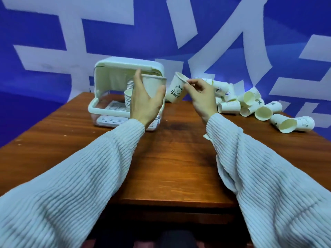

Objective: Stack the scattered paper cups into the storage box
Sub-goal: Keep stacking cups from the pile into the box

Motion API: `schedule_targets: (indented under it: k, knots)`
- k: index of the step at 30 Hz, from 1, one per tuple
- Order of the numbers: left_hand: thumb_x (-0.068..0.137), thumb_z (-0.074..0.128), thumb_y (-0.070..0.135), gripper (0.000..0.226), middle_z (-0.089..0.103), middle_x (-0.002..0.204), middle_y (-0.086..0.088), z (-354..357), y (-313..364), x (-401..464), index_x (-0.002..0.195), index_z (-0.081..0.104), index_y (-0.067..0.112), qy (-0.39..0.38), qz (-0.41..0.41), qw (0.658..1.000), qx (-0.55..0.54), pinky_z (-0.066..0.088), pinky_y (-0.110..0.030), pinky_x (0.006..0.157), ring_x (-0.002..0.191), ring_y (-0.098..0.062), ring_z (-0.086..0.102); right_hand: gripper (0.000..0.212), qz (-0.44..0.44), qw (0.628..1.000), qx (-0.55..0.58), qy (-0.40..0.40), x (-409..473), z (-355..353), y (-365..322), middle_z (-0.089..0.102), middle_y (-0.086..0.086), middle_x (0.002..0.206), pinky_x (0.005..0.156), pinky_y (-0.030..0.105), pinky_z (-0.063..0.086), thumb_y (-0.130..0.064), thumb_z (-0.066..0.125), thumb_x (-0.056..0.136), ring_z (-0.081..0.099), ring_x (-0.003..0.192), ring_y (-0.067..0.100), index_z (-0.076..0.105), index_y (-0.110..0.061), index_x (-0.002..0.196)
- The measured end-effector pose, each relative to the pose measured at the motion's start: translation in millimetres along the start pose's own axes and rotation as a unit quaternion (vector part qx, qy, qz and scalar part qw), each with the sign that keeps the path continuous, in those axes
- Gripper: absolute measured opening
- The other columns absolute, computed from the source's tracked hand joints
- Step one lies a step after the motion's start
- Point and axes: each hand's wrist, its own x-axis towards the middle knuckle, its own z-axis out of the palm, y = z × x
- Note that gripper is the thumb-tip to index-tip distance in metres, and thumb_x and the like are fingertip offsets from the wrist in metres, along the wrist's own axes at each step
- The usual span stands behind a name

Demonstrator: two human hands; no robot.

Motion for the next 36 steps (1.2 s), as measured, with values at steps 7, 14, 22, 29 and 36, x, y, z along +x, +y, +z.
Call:
schedule_targets:
  k: [7, 14, 22, 29, 36]
  knots:
    - [0.088, 0.069, 0.043, 0.075, 0.051, 0.145, 0.002, -77.4, -27.0, 22.0, 0.15, 0.031, 0.027, 0.091, -0.032, 0.995, 0.011, 0.045, -0.043, 0.107, 0.127, -0.019, 0.053, 0.015, -0.143, 0.979, -0.127, -0.072, 14.8, 88.2, -36.4, 0.074, -0.007, 0.108, 0.093, 0.024, 0.05, -0.024, 0.067, 0.097, 0.064, 0.1, 0.007, 0.076, -0.018, 0.107]
    - [0.087, 0.072, 0.04, 0.068, 0.056, 0.132, 0.003, -96.4, -44.2, 33.9, 0.142, 0.035, 0.028, 0.099, -0.05, 0.994, -0.014, 0.05, -0.029, 0.089, 0.114, -0.018, 0.06, 0.023, -0.162, 0.897, -0.327, -0.249, 30.1, 121.6, -36.7, 0.073, -0.001, 0.113, 0.099, 0.044, 0.05, -0.035, 0.06, 0.101, 0.064, 0.109, 0.022, 0.075, -0.023, 0.113]
    - [0.083, 0.076, 0.043, 0.07, 0.057, 0.132, -0.001, -88.8, -43.8, 60.2, 0.138, 0.037, 0.023, 0.085, -0.028, 0.996, 0.009, 0.052, -0.033, 0.093, 0.116, -0.021, 0.06, 0.048, -0.156, 0.859, -0.37, -0.316, 7.5, 131.3, -18.4, 0.07, 0.008, 0.126, 0.109, 0.049, 0.044, -0.049, 0.042, 0.103, 0.058, 0.126, 0.028, 0.064, -0.02, 0.134]
    - [0.084, 0.083, 0.033, 0.073, 0.05, 0.141, -0.008, -64.8, -30.2, 85.8, 0.142, 0.044, 0.015, 0.005, 0.01, 0.996, 0.085, 0.043, -0.036, 0.108, 0.125, -0.021, 0.05, 0.038, -0.092, 0.96, -0.242, -0.105, 5.4, 118.7, -13.6, 0.07, -0.005, 0.122, 0.098, 0.043, 0.051, -0.046, 0.048, 0.103, 0.061, 0.115, 0.016, 0.064, -0.023, 0.128]
    - [0.087, 0.04, 0.083, 0.088, 0.045, 0.146, -0.017, -50.2, -65.3, 60.2, 0.147, 0.044, 0.018, -0.169, -0.017, 0.909, 0.38, 0.037, -0.055, 0.108, 0.134, -0.038, 0.044, 0.037, -0.059, 0.966, -0.231, -0.104, 0.4, 93.6, -1.3, 0.07, -0.005, 0.119, 0.096, 0.044, 0.052, -0.052, 0.046, 0.102, 0.061, 0.113, 0.016, 0.062, -0.028, 0.127]
